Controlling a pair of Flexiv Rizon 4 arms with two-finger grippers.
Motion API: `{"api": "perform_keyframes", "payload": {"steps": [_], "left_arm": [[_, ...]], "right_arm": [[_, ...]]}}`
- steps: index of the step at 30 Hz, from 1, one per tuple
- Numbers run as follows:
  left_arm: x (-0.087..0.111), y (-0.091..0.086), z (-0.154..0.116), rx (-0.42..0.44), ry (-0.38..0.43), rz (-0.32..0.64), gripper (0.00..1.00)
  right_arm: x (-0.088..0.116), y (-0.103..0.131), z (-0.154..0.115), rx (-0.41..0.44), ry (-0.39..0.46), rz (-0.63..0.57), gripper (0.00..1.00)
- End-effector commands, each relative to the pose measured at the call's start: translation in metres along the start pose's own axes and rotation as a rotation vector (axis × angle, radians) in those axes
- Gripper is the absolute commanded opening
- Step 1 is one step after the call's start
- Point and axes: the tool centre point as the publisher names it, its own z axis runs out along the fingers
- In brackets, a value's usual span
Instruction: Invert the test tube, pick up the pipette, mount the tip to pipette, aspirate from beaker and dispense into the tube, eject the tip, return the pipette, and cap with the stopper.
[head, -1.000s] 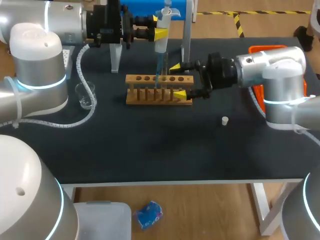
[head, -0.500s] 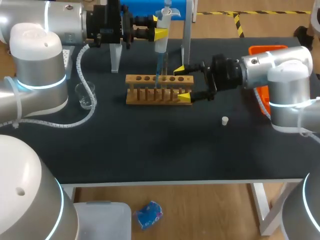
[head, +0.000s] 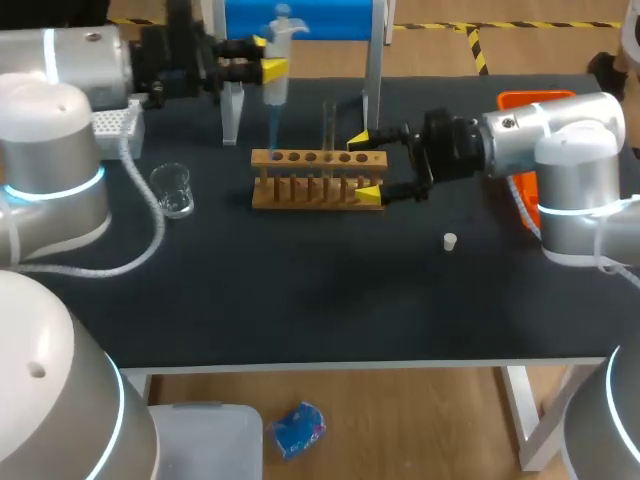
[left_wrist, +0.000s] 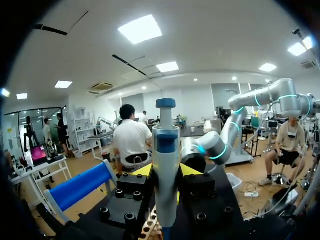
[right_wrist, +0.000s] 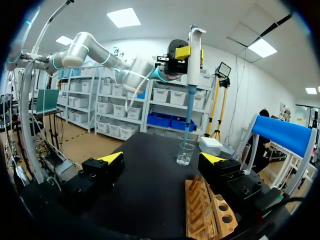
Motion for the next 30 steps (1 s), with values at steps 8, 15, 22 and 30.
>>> {"api": "perform_keyframes", "payload": {"steps": [8, 15, 22, 30], "left_arm": [[-0.044, 0.026, -0.128, 0.026, 0.162, 0.113, 0.0], [-0.063, 0.041, -0.151, 0.015, 0.231, 0.119, 0.0], [-0.066, 0.055, -0.149, 0.017, 0.266, 0.081, 0.0], [-0.062, 0.069, -0.139, 0.036, 0.278, 0.057, 0.0]], "right_arm": [[0.0, 0.001, -0.001, 0.002, 0.001, 0.0, 1.0], [0.0, 0.001, -0.001, 0.002, 0.001, 0.0, 1.0], [0.0, 0.001, -0.001, 0.002, 0.001, 0.0, 1.0], [0.0, 0.001, -0.001, 0.002, 0.001, 0.0, 1.0]]}}
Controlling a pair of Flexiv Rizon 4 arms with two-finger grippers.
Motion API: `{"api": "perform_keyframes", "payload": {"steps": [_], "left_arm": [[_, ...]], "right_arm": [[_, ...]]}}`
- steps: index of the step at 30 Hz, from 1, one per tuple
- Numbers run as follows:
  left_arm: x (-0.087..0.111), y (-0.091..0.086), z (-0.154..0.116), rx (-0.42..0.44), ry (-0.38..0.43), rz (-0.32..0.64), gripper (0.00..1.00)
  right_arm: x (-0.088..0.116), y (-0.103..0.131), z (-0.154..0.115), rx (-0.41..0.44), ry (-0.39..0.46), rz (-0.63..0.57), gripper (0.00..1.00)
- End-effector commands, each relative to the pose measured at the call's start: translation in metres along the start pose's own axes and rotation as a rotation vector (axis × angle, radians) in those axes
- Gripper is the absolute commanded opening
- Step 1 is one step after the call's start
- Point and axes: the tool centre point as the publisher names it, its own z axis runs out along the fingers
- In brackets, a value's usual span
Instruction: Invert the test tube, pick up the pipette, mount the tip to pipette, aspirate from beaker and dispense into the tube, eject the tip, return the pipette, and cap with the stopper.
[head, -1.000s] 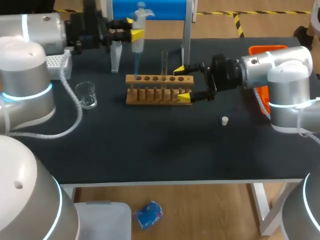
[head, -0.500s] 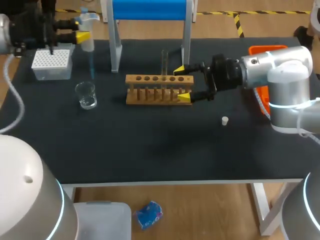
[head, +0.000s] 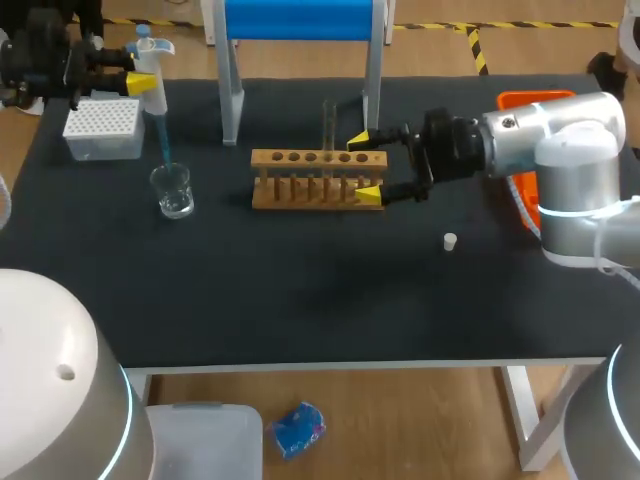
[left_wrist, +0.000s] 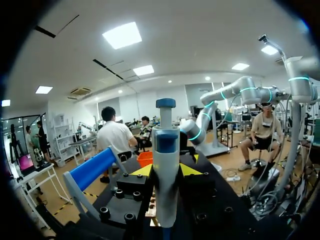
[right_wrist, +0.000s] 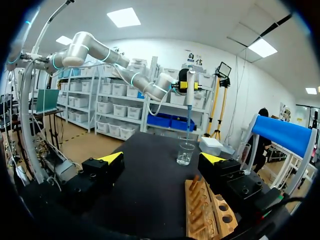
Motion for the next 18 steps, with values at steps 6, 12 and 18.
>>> {"api": "perform_keyframes", "payload": {"steps": [6, 12, 18], "left_arm": [[-0.0008, 0.0122, 0.0029, 0.02, 0.037, -0.014, 0.0], [-0.0003, 0.0124, 0.0016, 0.014, 0.023, -0.012, 0.0], [-0.0003, 0.0124, 0.0016, 0.014, 0.023, -0.012, 0.0]], "right_arm": [[-0.0002, 0.0001, -0.0007, 0.0, 0.001, 0.0, 1.0], [-0.0002, 0.0001, -0.0007, 0.0, 0.001, 0.0, 1.0], [-0.0002, 0.0001, -0.0007, 0.0, 0.001, 0.0, 1.0]]}}
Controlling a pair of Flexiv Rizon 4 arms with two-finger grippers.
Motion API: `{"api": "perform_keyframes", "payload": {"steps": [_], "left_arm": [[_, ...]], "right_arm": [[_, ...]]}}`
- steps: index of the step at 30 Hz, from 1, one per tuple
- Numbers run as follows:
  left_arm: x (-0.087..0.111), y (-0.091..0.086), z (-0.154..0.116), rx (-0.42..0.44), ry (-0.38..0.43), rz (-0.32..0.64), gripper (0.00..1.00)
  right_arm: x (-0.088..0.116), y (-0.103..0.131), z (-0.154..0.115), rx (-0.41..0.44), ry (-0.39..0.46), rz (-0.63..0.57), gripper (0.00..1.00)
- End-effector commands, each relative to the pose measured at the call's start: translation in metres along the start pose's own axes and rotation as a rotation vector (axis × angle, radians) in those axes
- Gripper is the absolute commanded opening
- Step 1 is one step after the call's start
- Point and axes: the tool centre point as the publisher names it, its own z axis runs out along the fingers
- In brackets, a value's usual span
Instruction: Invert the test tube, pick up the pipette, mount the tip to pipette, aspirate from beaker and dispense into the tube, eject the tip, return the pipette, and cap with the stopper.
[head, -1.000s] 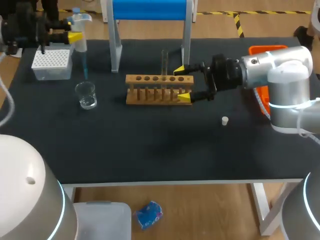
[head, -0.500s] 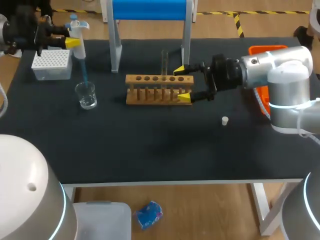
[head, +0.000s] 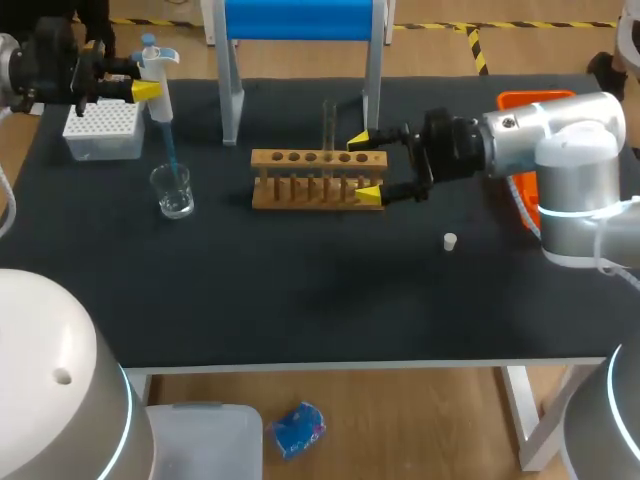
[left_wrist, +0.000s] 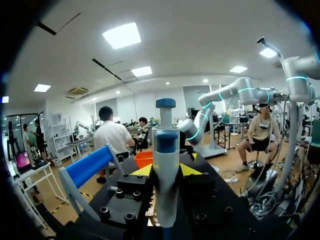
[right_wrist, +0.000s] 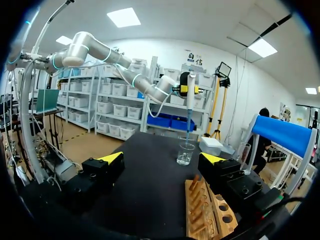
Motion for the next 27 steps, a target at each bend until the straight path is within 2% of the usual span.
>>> {"api": "perform_keyframes", "payload": {"steps": [1, 2, 5, 8, 10, 17, 20, 22, 27], "left_arm": [[0.0, 0.0, 0.0, 0.0, 0.0, 0.001, 0.0], [0.0, 0.0, 0.0, 0.0, 0.0, 0.001, 0.0], [0.0, 0.0, 0.0, 0.0, 0.0, 0.001, 0.0], [0.0, 0.0, 0.0, 0.0, 0.0, 0.001, 0.0], [0.0, 0.0, 0.0, 0.0, 0.0, 0.001, 0.0], [0.0, 0.0, 0.0, 0.0, 0.0, 0.001, 0.0], [0.0, 0.0, 0.0, 0.0, 0.0, 0.001, 0.0], [0.0, 0.0, 0.0, 0.0, 0.0, 0.001, 0.0], [0.0, 0.0, 0.0, 0.0, 0.0, 0.001, 0.0]], "right_arm": [[0.0, 0.0, -0.001, 0.0, 0.002, 0.0, 1.0], [0.0, 0.0, -0.001, 0.0, 0.002, 0.0, 1.0], [0.008, 0.025, 0.0, 0.076, -0.044, 0.023, 1.0], [0.015, 0.047, 0.024, 0.095, -0.06, 0.021, 1.0], [0.016, 0.052, 0.047, 0.104, -0.062, 0.017, 1.0], [0.013, 0.035, 0.125, 0.192, -0.048, 0.059, 1.0], [0.011, 0.023, 0.152, 0.198, -0.049, 0.071, 1.0], [0.009, 0.015, 0.167, 0.198, -0.048, 0.074, 1.0], [0.009, -0.008, 0.194, 0.123, -0.009, 0.064, 1.0]]}}
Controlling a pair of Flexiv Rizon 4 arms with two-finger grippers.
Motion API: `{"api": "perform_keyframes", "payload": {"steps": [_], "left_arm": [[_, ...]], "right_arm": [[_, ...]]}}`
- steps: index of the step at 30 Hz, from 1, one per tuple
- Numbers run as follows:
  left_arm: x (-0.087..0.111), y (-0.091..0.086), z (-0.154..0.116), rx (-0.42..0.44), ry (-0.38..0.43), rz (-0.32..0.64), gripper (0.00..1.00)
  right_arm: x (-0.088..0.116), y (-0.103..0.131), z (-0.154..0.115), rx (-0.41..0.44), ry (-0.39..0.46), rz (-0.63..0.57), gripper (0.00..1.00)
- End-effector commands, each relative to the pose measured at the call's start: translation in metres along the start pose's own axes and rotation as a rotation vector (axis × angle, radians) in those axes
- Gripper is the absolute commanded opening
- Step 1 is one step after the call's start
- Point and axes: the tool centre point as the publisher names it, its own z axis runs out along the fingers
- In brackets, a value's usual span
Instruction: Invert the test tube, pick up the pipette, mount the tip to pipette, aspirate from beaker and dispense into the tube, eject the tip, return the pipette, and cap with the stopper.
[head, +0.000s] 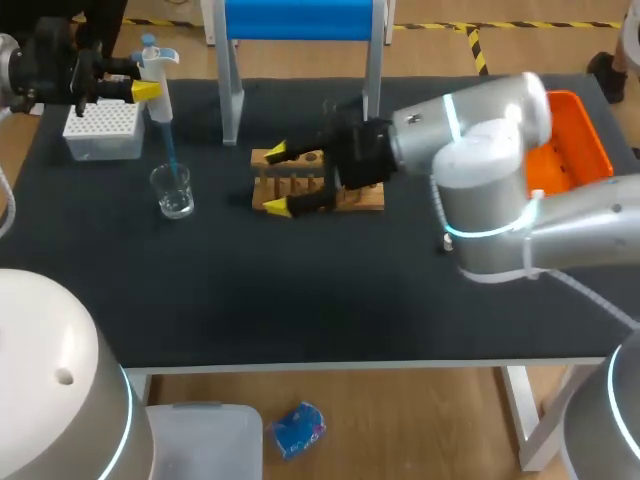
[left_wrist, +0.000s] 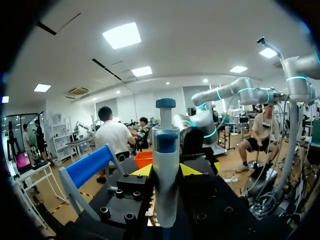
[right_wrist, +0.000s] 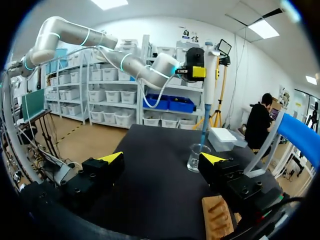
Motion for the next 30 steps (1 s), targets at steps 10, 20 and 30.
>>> {"api": "perform_keyframes", "payload": {"steps": [10, 20, 30], "left_arm": [[0.0, 0.0, 0.0, 0.0, 0.001, 0.001, 0.0], [0.0, 0.0, 0.0, 0.0, 0.001, 0.001, 0.0], [0.0, 0.0, 0.0, 0.0, 0.001, 0.001, 0.0]], "right_arm": [[-0.026, -0.044, 0.09, 0.009, -0.083, 0.024, 1.0], [-0.031, -0.045, 0.097, 0.003, -0.13, 0.038, 1.0], [-0.031, -0.045, 0.097, 0.003, -0.13, 0.038, 1.0]]}}
